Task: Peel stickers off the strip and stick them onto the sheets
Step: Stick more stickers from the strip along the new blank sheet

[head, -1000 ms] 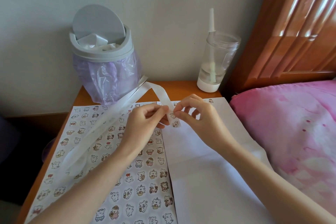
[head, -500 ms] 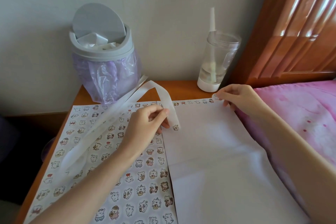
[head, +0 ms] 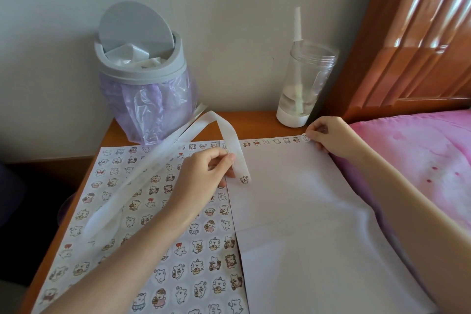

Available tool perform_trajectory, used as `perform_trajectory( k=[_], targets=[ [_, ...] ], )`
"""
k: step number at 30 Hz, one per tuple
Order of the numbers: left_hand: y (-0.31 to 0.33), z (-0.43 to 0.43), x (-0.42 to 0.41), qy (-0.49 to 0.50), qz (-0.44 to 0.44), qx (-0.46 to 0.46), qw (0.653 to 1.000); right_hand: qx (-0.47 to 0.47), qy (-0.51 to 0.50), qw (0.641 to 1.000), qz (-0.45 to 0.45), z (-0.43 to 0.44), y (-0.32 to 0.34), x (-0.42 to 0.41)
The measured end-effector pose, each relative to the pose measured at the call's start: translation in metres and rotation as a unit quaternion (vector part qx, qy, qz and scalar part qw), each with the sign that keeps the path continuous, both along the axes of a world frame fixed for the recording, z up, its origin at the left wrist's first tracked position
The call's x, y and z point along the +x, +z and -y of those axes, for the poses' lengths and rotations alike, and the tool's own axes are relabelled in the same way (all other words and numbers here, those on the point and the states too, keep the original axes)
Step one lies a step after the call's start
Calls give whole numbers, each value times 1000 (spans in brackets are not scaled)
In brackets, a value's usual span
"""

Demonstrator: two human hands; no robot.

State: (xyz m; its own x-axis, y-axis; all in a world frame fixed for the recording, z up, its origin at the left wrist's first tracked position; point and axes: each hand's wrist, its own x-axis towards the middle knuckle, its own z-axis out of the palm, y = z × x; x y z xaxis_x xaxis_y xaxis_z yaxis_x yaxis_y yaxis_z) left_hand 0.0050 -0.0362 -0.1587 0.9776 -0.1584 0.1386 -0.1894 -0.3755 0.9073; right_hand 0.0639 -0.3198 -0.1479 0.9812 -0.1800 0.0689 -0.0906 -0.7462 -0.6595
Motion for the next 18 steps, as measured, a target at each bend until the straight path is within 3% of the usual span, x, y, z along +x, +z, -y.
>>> perform_trajectory(
  k=[18],
  targets=[
    [1, 0, 0, 4, 2, 14, 1000, -78, -3, 997, 29, -6, -3, -1]
  ],
)
